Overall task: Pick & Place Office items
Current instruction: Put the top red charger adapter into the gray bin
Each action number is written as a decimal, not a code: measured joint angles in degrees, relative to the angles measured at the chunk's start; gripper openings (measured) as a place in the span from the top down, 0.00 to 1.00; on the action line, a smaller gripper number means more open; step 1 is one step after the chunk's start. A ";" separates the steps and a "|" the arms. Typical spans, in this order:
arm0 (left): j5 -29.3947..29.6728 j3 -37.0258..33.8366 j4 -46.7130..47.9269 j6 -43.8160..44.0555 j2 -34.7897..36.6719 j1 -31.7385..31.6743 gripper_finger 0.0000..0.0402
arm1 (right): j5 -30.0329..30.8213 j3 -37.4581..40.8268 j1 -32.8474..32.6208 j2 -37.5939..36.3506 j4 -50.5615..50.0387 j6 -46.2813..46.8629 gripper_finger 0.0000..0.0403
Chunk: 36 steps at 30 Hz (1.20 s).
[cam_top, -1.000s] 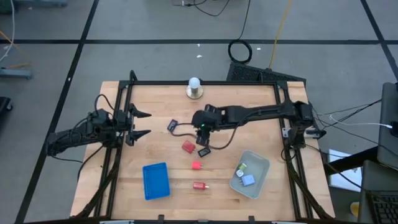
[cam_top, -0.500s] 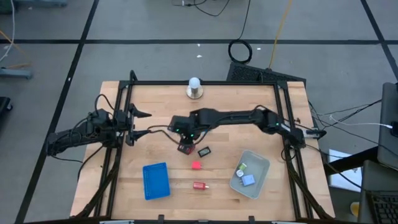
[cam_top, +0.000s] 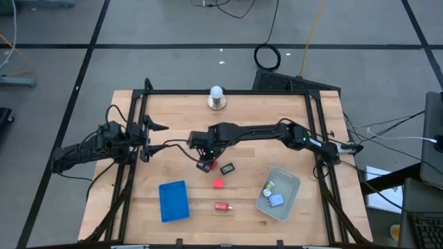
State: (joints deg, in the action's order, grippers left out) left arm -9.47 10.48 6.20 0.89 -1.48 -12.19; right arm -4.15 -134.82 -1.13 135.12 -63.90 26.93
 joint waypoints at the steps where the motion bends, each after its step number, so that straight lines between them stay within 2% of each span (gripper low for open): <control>1: 0.00 0.00 0.00 0.00 0.00 0.00 0.13 | -0.12 0.00 -0.02 -0.10 0.27 -1.32 0.54; 9: 0.00 0.00 0.00 -0.02 0.00 0.00 0.13 | -0.12 4.52 -0.46 -0.06 3.28 -3.32 0.51; 18: 0.00 0.00 0.00 -0.02 0.00 0.00 0.13 | 0.02 8.82 -0.55 -0.16 10.11 -1.36 0.30; 25: 0.00 0.00 0.00 -0.02 0.00 0.00 0.13 | 2.80 11.03 -0.50 -0.17 10.12 0.33 0.18; 36: 0.00 0.00 0.00 -0.02 0.00 0.00 0.13 | 2.68 12.00 -0.50 -0.17 12.18 0.91 0.15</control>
State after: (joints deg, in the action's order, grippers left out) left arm -9.47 10.48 6.20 0.86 -1.48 -12.19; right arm -1.48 -122.83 -1.63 134.96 -51.72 27.83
